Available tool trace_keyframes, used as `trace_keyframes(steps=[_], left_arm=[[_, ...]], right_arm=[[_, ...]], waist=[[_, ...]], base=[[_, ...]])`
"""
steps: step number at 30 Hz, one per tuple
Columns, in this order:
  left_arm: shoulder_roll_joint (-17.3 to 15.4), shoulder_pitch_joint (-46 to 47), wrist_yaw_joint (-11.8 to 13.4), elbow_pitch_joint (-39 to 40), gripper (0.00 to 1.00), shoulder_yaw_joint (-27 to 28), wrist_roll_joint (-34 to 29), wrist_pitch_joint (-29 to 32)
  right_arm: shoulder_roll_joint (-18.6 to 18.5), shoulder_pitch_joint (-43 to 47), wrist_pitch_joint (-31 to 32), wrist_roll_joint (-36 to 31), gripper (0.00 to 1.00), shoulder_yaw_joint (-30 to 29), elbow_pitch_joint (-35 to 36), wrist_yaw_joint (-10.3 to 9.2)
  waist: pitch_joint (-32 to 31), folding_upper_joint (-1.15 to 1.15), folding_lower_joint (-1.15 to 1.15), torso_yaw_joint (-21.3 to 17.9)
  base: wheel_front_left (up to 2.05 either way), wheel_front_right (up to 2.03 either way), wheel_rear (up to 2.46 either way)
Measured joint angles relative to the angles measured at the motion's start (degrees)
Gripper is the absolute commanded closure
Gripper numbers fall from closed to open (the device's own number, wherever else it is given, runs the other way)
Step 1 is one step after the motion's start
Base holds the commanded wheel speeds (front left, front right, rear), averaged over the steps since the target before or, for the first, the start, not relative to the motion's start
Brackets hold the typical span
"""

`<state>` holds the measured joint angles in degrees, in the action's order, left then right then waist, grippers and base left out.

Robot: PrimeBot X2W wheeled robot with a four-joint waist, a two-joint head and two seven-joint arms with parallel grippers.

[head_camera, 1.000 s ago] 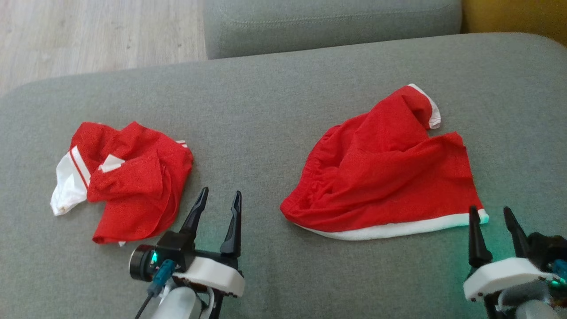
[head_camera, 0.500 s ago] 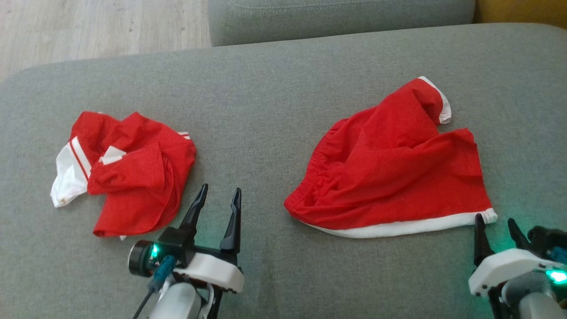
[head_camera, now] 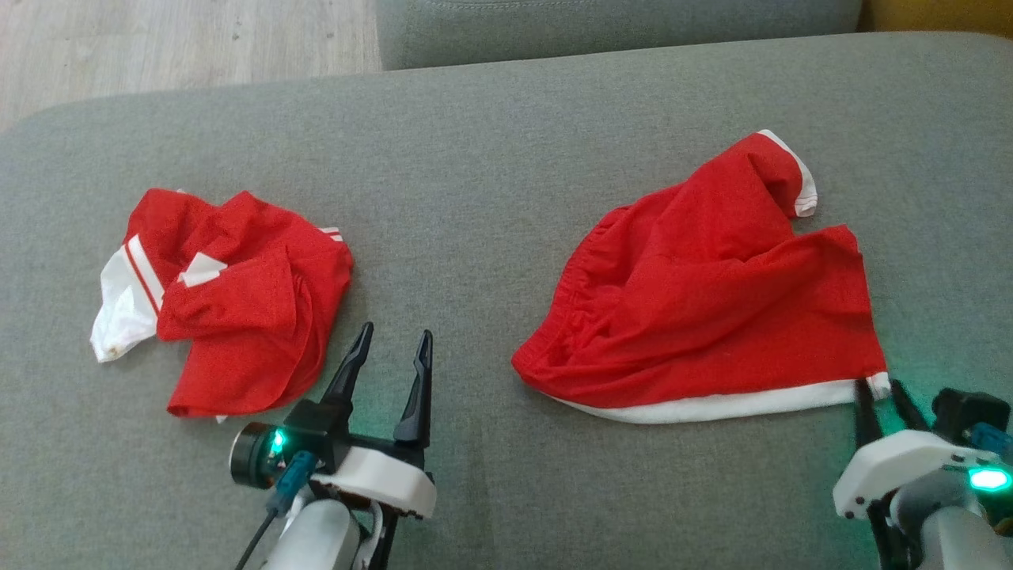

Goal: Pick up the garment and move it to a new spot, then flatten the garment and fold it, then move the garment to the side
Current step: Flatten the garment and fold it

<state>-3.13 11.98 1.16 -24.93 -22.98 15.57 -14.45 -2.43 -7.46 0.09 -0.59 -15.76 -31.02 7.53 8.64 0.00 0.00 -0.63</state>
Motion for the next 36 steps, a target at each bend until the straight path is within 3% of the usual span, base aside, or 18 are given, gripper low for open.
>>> trace_keyframes(steps=[6,10,16,23,29,36], left_arm=[[-0.04,0.31,-0.63,-0.49,0.00,-0.22,-0.12,0.00],[-0.24,0.97,-3.50,-0.66,0.00,-2.53,-1.67,0.00],[-1.82,3.44,-7.79,-4.02,0.00,-11.22,-4.57,2.00],[-3.64,8.61,-8.32,-7.34,0.00,-19.76,-5.49,3.31],[-3.80,12.89,-8.75,-9.20,0.00,-27.08,-2.65,2.76],[-3.65,15.24,-8.75,-10.87,0.00,-29.26,-0.27,1.43]], right_arm=[[0.02,-0.31,-0.07,-0.53,1.00,-1.27,0.08,0.00],[0.02,-0.32,-0.08,0.22,1.00,-2.94,0.15,0.00],[0.03,-1.67,-0.07,2.29,1.00,-3.25,-0.11,0.00],[0.02,-4.04,-0.08,2.56,1.00,-2.70,-0.22,0.00],[0.02,-4.28,-0.11,2.63,1.00,-1.86,-0.51,0.00],[0.02,-5.06,-0.34,2.63,1.00,-1.41,-1.26,0.00]], waist=[[-0.23,0.00,0.00,-0.27],[-0.26,0.00,0.00,-0.67],[0.99,0.00,0.00,-1.28],[2.59,0.00,0.00,-2.39],[3.75,0.00,0.00,-3.49],[3.93,0.00,0.00,-4.38]], base=[[0.00,0.00,0.00],[0.00,0.00,0.00],[0.00,0.00,0.00],[0.00,0.00,0.00],[0.00,0.00,0.00],[0.00,0.00,0.00]])
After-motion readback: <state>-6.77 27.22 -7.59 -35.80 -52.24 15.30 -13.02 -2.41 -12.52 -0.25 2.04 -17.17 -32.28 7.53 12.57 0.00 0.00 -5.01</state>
